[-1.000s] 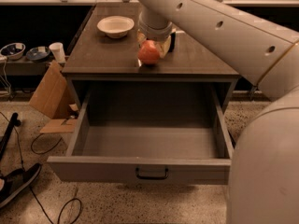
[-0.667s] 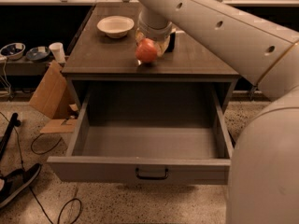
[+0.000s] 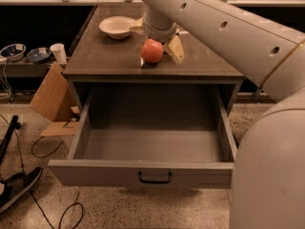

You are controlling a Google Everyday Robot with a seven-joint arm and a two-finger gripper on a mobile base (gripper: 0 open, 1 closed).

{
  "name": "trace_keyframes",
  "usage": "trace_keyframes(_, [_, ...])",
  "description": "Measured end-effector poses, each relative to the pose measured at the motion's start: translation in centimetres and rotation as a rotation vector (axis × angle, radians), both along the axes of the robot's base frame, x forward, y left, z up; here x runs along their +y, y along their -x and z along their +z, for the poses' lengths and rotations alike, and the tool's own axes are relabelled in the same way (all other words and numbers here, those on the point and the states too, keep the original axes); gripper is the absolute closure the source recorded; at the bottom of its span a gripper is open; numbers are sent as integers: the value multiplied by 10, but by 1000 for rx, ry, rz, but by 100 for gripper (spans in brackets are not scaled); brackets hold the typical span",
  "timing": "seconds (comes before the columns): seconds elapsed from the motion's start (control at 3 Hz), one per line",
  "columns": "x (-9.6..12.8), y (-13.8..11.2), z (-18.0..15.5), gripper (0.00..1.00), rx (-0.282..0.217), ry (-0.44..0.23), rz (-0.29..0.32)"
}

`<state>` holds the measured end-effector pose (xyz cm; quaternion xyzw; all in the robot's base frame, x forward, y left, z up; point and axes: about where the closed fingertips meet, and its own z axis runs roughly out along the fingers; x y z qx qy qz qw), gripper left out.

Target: Pick apple from top drawer and place on counter

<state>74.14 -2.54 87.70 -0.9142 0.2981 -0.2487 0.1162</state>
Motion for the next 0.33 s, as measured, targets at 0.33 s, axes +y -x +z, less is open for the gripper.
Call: trace_keyframes(0.33, [0,0,0,0,0,0,0])
